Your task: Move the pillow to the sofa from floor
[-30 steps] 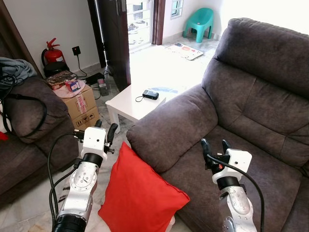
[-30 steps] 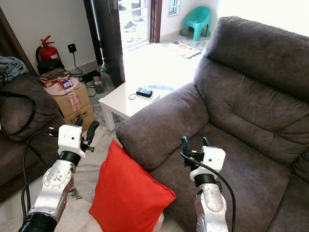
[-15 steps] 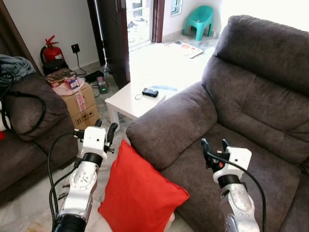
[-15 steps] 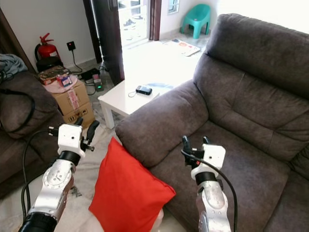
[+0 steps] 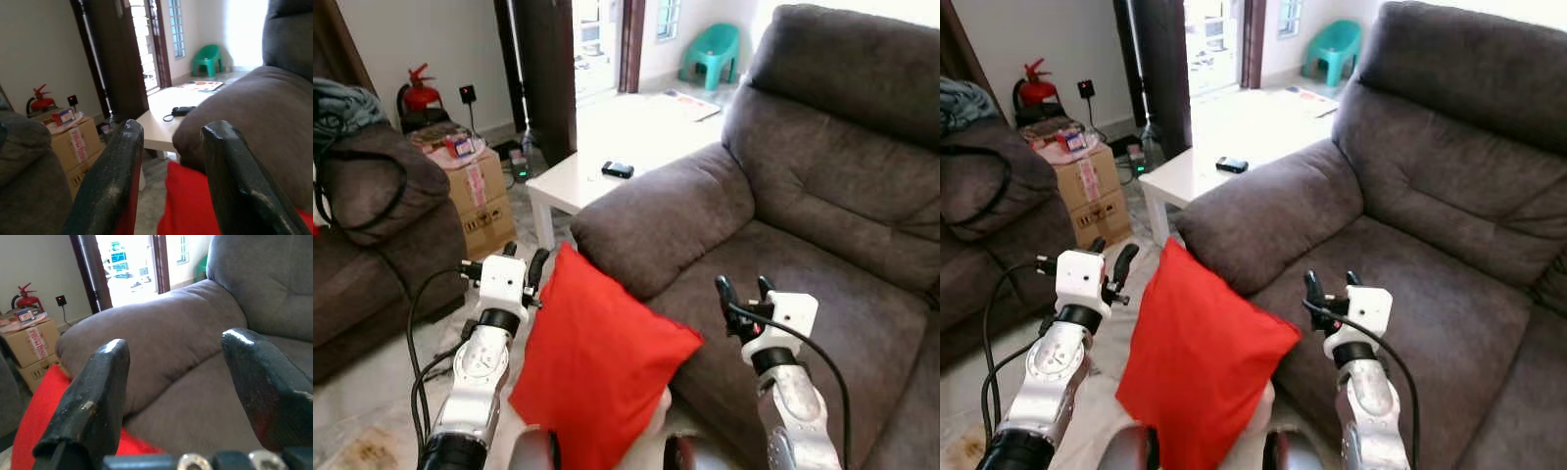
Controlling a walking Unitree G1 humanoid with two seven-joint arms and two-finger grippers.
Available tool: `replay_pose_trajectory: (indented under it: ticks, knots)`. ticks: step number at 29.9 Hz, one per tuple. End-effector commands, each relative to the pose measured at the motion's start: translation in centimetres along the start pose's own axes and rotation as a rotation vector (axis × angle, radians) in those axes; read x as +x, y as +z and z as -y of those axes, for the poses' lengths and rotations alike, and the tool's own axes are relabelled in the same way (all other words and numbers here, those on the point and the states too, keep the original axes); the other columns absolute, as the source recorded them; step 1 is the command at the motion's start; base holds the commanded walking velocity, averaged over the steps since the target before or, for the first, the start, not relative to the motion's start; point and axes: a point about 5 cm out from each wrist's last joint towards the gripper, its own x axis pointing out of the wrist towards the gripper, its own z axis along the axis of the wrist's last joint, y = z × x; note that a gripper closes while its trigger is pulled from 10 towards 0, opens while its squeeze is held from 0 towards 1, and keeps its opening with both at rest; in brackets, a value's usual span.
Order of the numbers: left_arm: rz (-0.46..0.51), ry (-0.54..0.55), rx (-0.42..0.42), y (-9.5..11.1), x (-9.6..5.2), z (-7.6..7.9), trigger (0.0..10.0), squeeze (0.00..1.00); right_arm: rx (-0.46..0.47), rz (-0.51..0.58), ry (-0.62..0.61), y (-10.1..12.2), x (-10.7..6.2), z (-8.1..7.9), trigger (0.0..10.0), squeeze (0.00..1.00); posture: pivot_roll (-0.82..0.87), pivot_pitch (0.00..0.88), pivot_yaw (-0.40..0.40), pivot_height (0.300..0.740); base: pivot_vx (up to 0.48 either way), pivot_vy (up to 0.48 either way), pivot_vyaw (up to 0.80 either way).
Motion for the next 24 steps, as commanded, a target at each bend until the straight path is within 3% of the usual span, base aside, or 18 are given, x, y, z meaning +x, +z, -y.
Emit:
replay_pose_trajectory:
  ticks: [1,24]
  knots:
    - [0.006,-0.006,0.009,0.3,0.3,0.1,10.0,0.0,-0.01,0.015,0.005,0.6,0.2,0.1,10.0,0.0,-0.01,0.0,-0.05,0.593,0.0,0.0,0.0]
    - [-0.01,0.006,-0.009,0.1,0.1,-0.1,10.0,0.0,-0.023,-0.005,0.104,1.1,0.8,-1.8,10.0,0.0,0.0,0.0,-0.059,0.593,0.0,0.0,0.0]
